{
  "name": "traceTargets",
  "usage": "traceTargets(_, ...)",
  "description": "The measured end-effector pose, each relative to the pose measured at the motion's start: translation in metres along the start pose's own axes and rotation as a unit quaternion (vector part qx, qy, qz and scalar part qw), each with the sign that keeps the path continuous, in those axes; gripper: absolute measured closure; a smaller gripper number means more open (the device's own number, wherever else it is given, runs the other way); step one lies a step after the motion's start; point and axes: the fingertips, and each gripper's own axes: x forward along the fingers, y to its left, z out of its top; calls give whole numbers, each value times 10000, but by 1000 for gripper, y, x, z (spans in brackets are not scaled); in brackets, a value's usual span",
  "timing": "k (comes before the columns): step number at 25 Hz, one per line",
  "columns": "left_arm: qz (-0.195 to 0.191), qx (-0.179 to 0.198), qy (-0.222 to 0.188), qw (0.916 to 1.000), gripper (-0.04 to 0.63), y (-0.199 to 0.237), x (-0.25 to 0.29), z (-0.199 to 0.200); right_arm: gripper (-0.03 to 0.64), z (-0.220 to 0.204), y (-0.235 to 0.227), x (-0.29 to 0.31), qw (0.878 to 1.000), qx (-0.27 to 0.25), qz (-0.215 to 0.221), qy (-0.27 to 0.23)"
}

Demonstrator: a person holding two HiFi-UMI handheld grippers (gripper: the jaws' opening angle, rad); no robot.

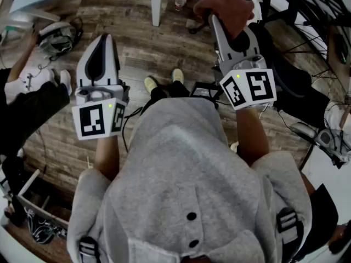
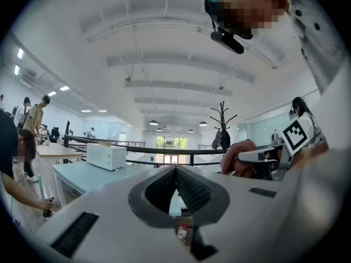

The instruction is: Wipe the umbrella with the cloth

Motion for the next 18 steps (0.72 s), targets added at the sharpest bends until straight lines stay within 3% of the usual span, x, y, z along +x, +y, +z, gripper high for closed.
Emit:
traceTargets(13,95,14,-101,9999,580,42,-32,14,538,19,38,0,9997,123,-83,-171)
traceTargets(18,86,32,-94,9999,580,55,-29,16,538,29,36,4,9997,-147,-124,-143)
